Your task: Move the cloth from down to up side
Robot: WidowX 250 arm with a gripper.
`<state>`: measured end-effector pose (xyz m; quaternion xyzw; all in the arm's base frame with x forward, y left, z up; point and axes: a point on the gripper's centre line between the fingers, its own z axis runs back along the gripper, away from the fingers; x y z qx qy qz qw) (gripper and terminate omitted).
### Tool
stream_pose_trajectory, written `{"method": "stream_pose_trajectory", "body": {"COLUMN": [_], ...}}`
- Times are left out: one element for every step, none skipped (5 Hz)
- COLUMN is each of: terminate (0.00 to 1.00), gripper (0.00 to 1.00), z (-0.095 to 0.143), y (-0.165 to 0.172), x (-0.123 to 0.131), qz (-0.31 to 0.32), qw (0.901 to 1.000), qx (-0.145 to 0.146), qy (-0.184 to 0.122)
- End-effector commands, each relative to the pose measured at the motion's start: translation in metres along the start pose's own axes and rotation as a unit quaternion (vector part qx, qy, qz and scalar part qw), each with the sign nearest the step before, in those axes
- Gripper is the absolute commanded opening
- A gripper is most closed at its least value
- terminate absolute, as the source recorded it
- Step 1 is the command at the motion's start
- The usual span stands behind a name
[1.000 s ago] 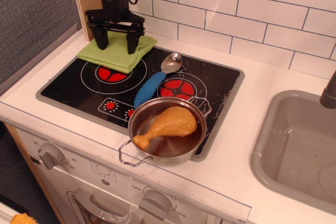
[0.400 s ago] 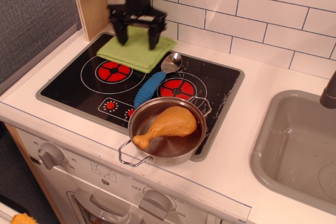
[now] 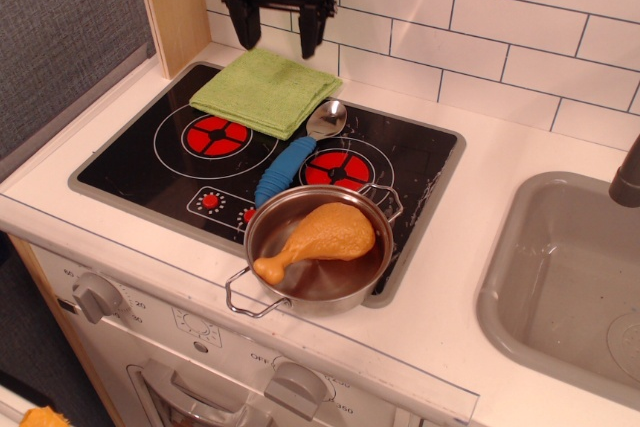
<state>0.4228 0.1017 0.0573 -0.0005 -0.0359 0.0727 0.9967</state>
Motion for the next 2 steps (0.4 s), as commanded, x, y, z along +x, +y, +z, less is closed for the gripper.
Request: {"method": "stream_pose_trajectory", "body": {"terminate": [0.0,1.0], "gripper": [1.0,1.0], "z": [0.0386,0.0386], "y": [0.003,0.003], "x": [-0.0015,-0.0015], "qz": [-0.021,-0.021], "qw": [0.9983,0.9983], "qx": [0.028,0.028], "qy": [-0.046,-0.046]}}
